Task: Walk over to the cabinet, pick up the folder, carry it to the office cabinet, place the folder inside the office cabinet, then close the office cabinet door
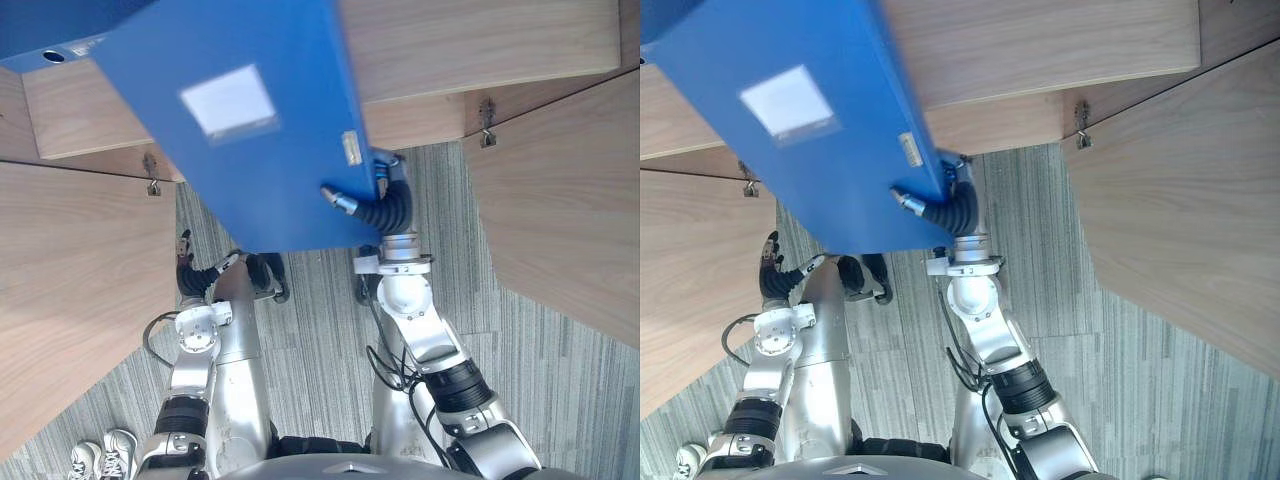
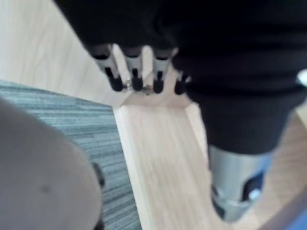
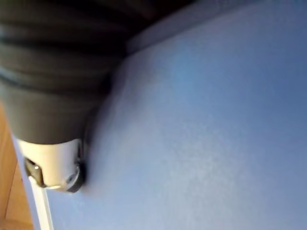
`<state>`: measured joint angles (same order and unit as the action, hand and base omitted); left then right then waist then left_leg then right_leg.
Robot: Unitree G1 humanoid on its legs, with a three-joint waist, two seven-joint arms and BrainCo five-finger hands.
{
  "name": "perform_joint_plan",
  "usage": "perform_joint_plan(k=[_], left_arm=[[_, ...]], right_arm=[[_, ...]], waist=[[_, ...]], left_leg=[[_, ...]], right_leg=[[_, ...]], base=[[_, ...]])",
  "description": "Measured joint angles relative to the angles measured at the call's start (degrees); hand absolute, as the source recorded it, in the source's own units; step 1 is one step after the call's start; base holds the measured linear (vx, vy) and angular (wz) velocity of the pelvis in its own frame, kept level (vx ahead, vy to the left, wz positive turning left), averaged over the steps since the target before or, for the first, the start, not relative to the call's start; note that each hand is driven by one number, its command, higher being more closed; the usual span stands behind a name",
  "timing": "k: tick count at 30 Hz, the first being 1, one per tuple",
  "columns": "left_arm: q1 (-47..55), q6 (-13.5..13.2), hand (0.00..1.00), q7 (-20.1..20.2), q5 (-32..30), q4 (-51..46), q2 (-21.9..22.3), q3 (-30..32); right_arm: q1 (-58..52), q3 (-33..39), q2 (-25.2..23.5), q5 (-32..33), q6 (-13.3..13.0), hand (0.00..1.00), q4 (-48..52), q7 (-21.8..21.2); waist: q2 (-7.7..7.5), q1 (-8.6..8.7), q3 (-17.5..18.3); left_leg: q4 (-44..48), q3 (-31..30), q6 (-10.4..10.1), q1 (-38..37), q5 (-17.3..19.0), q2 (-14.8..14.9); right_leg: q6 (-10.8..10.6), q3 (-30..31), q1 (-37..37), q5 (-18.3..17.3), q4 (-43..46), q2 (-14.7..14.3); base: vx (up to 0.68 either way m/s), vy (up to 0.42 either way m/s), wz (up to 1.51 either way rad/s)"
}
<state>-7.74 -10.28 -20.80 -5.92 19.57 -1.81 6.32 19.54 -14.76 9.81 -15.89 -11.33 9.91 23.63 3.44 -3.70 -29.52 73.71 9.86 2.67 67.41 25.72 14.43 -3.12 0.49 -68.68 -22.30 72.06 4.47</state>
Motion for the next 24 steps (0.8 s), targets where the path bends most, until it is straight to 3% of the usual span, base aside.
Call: perform_joint_plan(k=[4,11,15,24], left_arm=[[0.01,0.00,0.00,0.83,1.36,-0.41,-0.01,0.65],[0.01,0.02,0.00,2.51,2.40,-0.62,0.00,1.73],[0.06,0.18,0.00,2.77,3.52,-0.70,0.15,2.35],[0.15,-0.12,0.00,2.73,6.55,-1.23,0.12,2.96]], right_arm=[[0.94,2.67,-0.03,9.83,-1.71,1.00,0.52,-2.46],[3.32,4.60,-0.07,20.74,-3.66,1.00,1.03,-6.82],[6.36,7.27,-0.09,27.42,-3.69,1.00,0.59,-6.96],[24.94,13.56,2.28,44.10,-4.77,1.00,-11.83,-5.44]], waist=[[-0.01,0.01,0.01],[0.00,-0.09,0.02],[-0.02,-0.44,0.04],[-0.02,-1.02,0.13]], left_leg=[[0.01,-0.79,0.05,0.67,-0.20,-0.02],[-0.06,-1.66,-0.14,1.33,-0.58,-0.10],[-1.06,-1.92,-0.27,1.76,-1.46,-0.76],[-2.29,-3.78,-0.86,3.94,-3.48,-1.40]], right_leg=[[0.20,-0.90,0.01,-0.11,-0.10,0.13],[0.35,-1.59,-0.04,-0.18,-0.24,0.15],[0.46,-1.81,-0.37,-0.12,-0.67,0.46],[1.20,-4.04,-1.37,0.19,-1.09,1.23]], base=[[-0.06,-0.046,0.05],[-0.06,-0.052,0.04],[-0.06,-0.050,0.09],[-0.07,-0.063,0.09]])
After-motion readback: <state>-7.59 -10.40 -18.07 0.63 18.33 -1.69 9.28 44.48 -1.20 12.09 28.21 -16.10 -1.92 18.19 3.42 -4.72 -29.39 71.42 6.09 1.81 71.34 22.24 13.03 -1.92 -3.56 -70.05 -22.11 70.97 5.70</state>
